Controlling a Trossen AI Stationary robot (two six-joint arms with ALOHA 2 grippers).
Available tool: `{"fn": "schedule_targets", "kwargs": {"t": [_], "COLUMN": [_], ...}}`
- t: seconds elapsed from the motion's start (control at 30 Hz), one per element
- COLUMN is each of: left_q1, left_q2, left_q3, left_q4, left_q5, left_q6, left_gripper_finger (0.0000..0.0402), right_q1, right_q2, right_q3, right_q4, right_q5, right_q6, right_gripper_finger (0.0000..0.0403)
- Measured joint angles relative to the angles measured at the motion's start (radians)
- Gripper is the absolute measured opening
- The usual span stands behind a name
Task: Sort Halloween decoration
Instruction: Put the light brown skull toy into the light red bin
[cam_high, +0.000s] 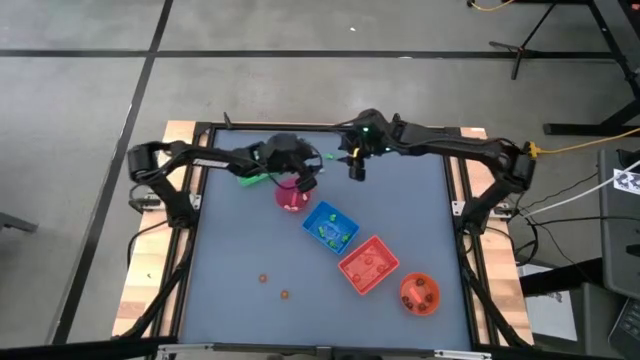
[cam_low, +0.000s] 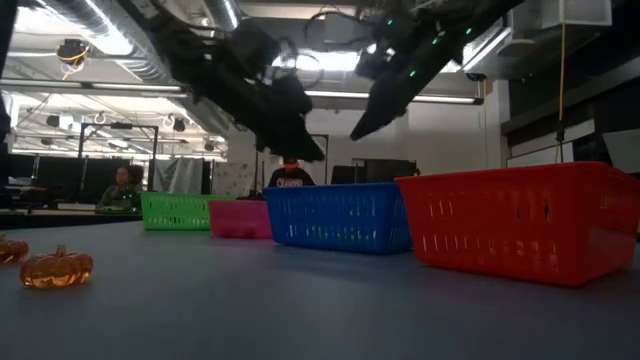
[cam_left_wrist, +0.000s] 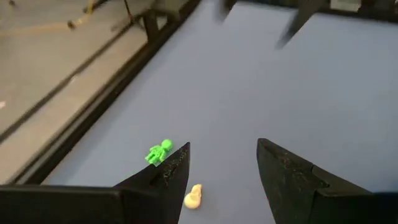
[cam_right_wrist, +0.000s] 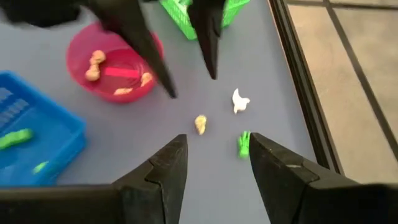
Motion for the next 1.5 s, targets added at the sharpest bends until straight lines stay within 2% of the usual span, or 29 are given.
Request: {"fn": "schedule_targets", "kwargs": {"t": [0.27, 0.4, 0.53, 0.7, 0.87, 1.17, 1.5], "left_q1": [0.061, 0.096, 0.117, 0.131, 0.126, 0.105, 0.087], "left_q2": [0.17, 0.225, 0.254, 0.275, 0.316, 0.345, 0.344], "left_q3": [0.17, 0.191, 0.192, 0.195, 0.194, 0.194, 0.193], "left_q4": [-0.175, -0.185, -0.202, -0.18, -0.179, -0.152, -0.211], "left_q5": [0.057, 0.11, 0.115, 0.177, 0.177, 0.131, 0.1], "left_q6": [0.006, 0.008, 0.01, 0.01, 0.063, 0.096, 0.112], "left_gripper_finger": [0.017, 0.017, 0.017, 0.017, 0.017, 0.0166, 0.0158], "right_q1": [0.001, 0.001, 0.001, 0.0, 0.001, 0.0, 0.0], "right_q2": [-0.159, -0.216, -0.247, -0.25, -0.246, -0.246, -0.246], "right_q3": [0.0, 0.0, 0.0, 0.0, 0.0, 0.0, 0.0], "right_q4": [-0.21, -0.297, -0.354, -0.363, -0.362, -0.36, -0.359], "right_q5": [-0.002, -0.002, -0.003, -0.003, -0.004, -0.003, -0.003], "right_q6": [0.038, 0.039, 0.039, 0.039, 0.056, 0.062, 0.064], "right_gripper_finger": [0.017, 0.017, 0.017, 0.017, 0.017, 0.017, 0.017]}}
